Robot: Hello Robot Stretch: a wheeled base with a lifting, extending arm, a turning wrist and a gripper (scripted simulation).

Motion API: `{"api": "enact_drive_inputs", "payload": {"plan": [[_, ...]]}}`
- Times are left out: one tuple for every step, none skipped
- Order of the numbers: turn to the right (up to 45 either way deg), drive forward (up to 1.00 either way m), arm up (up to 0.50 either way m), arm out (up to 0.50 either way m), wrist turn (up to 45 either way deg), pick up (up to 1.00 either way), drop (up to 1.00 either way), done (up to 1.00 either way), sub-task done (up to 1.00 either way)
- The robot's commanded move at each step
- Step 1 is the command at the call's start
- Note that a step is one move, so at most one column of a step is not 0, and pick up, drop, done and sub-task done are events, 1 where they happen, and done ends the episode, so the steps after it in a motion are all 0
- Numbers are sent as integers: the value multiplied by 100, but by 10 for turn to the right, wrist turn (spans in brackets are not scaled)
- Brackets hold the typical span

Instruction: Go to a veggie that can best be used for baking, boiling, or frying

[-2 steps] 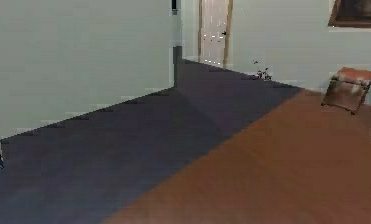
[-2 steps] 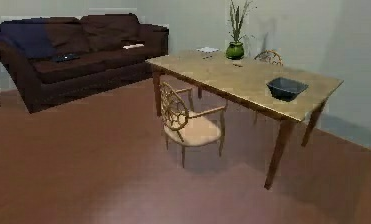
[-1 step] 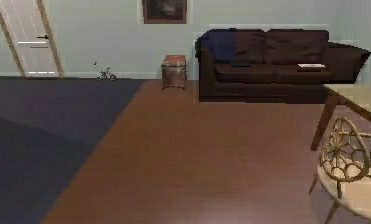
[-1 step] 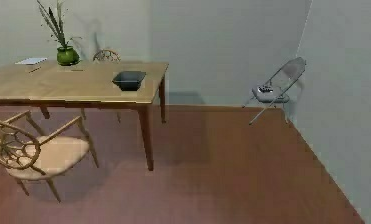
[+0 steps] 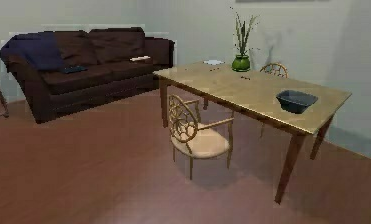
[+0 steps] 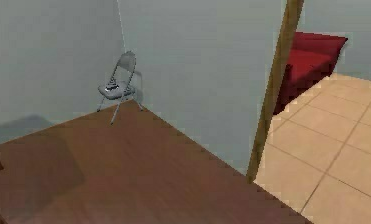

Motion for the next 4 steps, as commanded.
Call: {"api": "enact_drive_inputs", "payload": {"plan": [[240,0,0,0,0,0,0,0,0],[0,5,0,0,0,0,0,0,0],[-450,0,0,0,0,0,0,0,0],[-300,0,0,0,0,0,0,0,0]]}}
